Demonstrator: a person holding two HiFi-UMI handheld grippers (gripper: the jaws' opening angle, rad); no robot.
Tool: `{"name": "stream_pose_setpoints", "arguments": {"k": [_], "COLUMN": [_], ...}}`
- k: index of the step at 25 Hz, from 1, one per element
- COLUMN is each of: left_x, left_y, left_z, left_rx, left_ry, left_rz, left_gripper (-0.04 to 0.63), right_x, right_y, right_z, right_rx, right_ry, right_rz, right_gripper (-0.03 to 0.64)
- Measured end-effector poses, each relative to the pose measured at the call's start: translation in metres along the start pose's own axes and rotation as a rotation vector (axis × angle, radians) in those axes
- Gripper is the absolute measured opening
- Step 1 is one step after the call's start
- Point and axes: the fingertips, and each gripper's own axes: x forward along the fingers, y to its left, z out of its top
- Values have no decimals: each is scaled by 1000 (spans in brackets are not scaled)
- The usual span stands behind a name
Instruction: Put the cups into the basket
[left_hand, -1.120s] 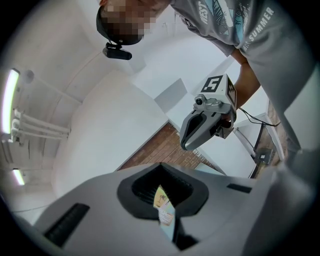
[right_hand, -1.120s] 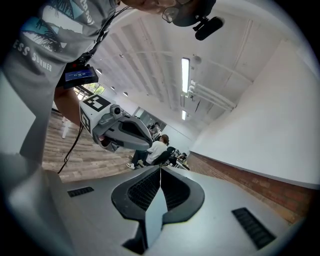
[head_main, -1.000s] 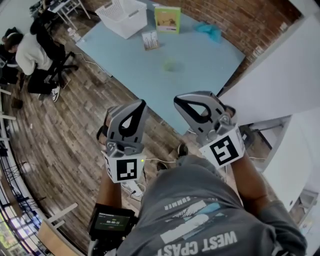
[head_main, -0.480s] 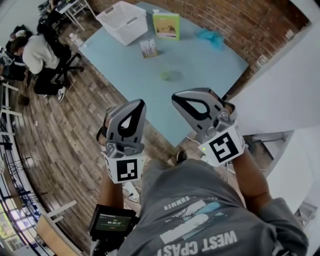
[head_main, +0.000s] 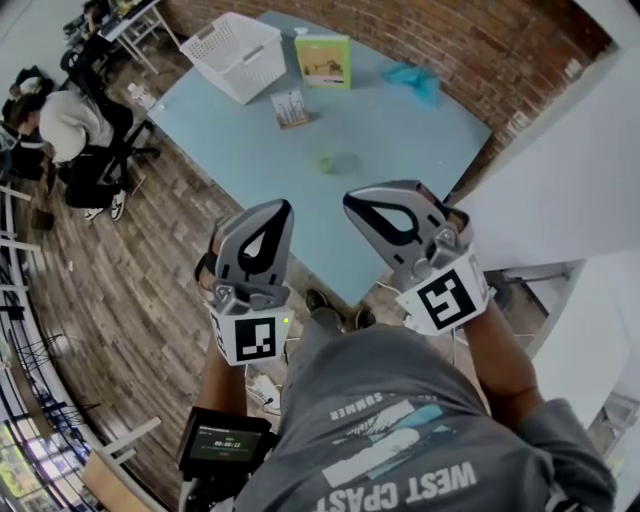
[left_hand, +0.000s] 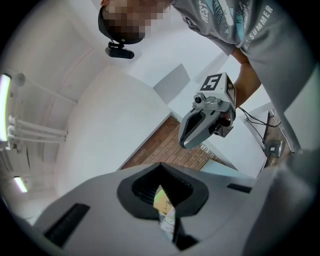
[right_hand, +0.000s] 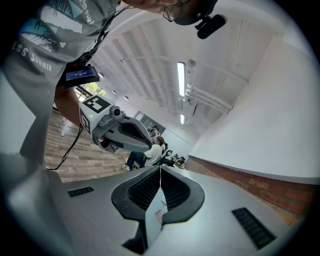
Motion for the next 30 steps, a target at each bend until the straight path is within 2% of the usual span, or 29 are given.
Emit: {"name": "stream_pose_setpoints", "arguments": {"k": [5,11,18,22,26,30], "left_x": [15,29,49,65,85,95], "left_y": [20,44,52,51,47,49], "left_z": [-10,-44,-69,-74,-74,-68], "left_rx": [-6,-34,-76,-100,-94,-64], "left_ry": [-59,-106,-169,-175,-154,-109], "left_rz": [-19,-47,-99,-111,-107,-82], "left_gripper": [0,0,0,0,0,0], "right_x": [18,57,82,87,83,84], "right_y": [-17,-23,-34,-40,-56,-70], "right_z": [-5,-10,-18,-28,-40,-49], "right_rx": [-7,-8,-9,-5,-3,-1], "right_ry": [41,89,160,177,171,114], "right_rz": [-44,-62,-102,-87,-78,-46], "right_gripper": [14,14,14,14,14,14]}}
